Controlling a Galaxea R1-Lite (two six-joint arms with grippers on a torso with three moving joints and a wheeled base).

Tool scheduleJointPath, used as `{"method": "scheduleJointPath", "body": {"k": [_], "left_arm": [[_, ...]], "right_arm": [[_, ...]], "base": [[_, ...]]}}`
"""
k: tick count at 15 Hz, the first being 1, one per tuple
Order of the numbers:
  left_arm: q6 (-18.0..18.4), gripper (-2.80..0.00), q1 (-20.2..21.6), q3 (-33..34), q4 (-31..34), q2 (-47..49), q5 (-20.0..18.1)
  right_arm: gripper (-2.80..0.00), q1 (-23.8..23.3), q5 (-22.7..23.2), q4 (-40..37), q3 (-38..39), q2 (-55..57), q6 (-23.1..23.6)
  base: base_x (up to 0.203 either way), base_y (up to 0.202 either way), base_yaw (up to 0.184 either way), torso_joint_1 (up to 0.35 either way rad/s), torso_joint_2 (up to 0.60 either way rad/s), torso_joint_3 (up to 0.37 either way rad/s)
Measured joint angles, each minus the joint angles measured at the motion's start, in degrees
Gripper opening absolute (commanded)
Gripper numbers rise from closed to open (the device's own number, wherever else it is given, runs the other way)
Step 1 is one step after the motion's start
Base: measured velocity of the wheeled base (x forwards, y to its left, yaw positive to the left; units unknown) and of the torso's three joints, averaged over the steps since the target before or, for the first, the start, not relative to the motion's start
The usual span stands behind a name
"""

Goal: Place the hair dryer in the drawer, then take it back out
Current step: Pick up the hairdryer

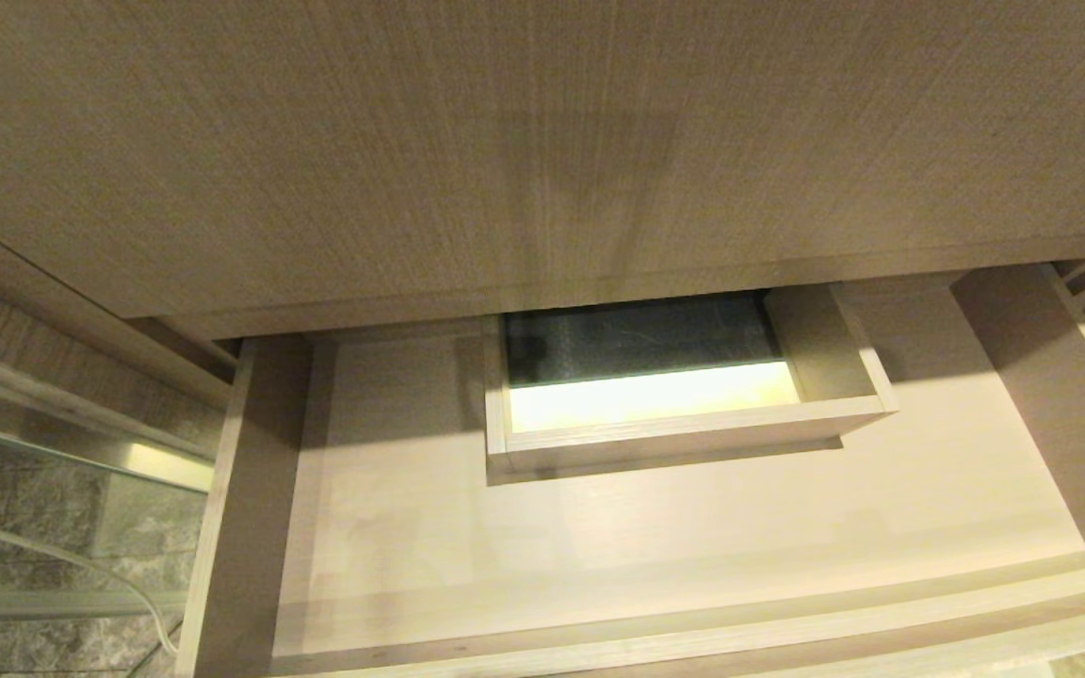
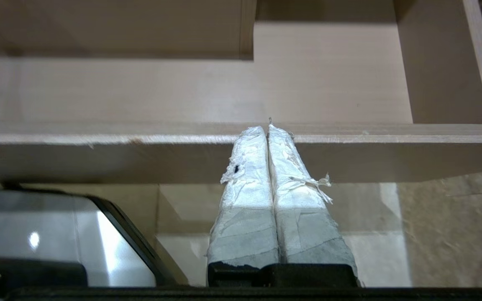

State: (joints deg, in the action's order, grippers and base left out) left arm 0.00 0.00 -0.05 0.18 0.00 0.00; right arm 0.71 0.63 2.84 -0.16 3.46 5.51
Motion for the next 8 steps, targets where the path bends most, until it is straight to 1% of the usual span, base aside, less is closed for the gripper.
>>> {"method": "scheduleJointPath", "body": {"k": [1,2,8], "left_arm": [[0.00,-2.80,0.00,0.00,0.02,0.00,0.00],[0.00,-2.80,0.00,0.00,0.02,0.00,0.00],[0.00,-2.80,0.00,0.00,0.00,0.00,-0.02]], "right_arm": [[-2.80,-0.06,-0.06,-0.96,0.05,-1.22,-1.71],[-2.80,-0.11,-0.04,-1.79,0.06,-2.10,-2.27],[-2.80,-0.13,-0.09,-2.81,0.13,-3.51,-3.51]], "base": [[0.000,0.000,0.000,0.000,0.00,0.000],[0.000,0.000,0.000,0.000,0.00,0.000],[0.000,0.000,0.000,0.000,0.00,0.000]]}}
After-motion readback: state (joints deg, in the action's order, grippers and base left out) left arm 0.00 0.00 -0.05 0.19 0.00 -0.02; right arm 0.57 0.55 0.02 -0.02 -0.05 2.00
